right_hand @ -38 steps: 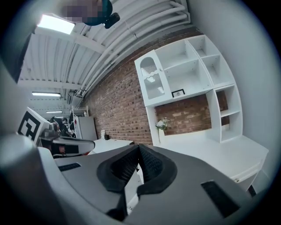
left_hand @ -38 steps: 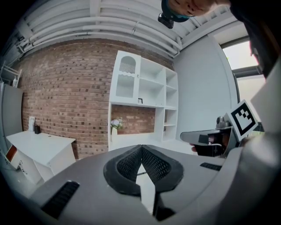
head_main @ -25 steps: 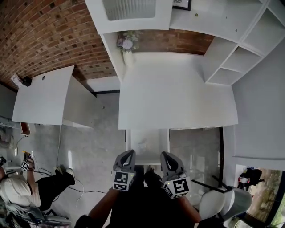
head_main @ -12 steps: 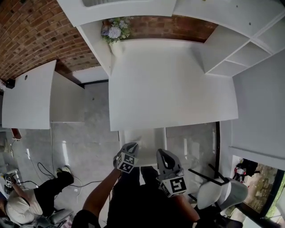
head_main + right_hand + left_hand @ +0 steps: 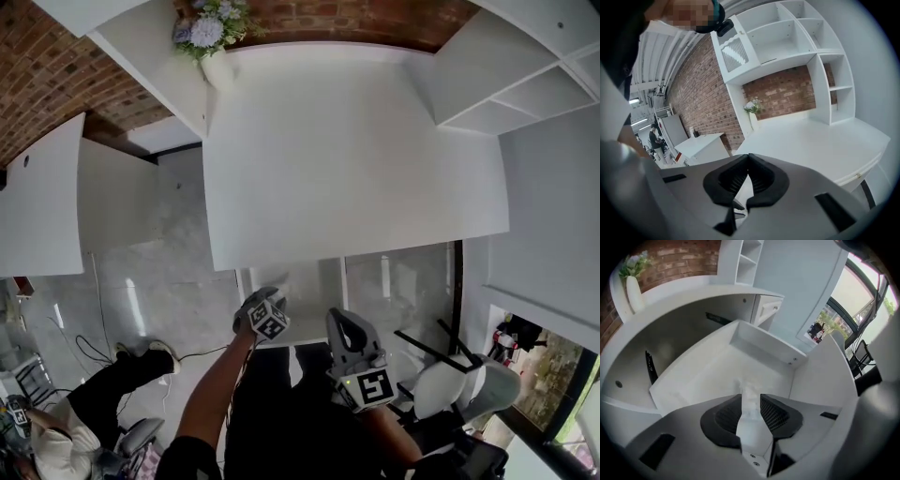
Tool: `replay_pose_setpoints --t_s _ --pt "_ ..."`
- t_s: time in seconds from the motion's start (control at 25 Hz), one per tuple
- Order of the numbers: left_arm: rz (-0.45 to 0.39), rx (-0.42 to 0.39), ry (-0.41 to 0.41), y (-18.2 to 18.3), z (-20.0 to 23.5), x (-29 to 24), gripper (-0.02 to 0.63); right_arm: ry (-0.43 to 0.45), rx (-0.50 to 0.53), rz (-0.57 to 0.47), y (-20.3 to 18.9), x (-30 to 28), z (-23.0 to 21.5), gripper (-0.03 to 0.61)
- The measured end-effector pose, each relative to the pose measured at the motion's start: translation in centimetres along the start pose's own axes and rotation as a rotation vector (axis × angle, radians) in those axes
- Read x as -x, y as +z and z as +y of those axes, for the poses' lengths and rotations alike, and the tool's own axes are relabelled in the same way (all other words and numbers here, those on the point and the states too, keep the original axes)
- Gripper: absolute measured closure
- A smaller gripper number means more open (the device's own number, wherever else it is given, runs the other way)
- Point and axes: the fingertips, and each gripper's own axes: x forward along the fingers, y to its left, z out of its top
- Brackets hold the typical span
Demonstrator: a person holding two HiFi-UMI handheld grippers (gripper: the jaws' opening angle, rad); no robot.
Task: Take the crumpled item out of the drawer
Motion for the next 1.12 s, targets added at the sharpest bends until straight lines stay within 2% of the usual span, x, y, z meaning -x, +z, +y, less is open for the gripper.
replay_pose_setpoints --t_s 0.24,0.32,0.48,0.68,0.8,0.92,1.12 --pt "0.010 0.068 -0.027 -0.8 1.1 -3.2 0.466 -0.011 -0.023 0.034 -2.3 -1.1 -1.8 0.565" --pt "0.040 0.076 -0.037 -1.7 0.9 -4.3 0.460 -0.014 -0.030 0.041 -2.9 -1.2 -2.2 0.566" --pt "0.094 0.045 -0.048 -2.5 0.8 -6.1 0.462 -0.027 -0.046 0.057 -3.8 -1.3 -2.8 0.565" --pt "0.143 0.044 -0.043 -3.2 1.0 -7.5 0.468 -0.042 -0.074 0.086 -4.7 -0.9 -3.0 0.565" --pt "0.144 0.046 -0.056 -3.3 1.2 -8.0 0.471 -0.049 -0.083 0.069 -4.7 -0.8 -3.3 0.566" --pt "0.123 0.087 -0.086 -3.0 1.2 -8.1 0.477 -0.066 -0.089 0.090 -5.4 -0.3 -3.8 0.565" --pt "0.114 0.144 -0.110 -2.9 1.3 -8.2 0.532 -0.076 -0.094 0.065 -5.1 0.0 -4.1 0.566"
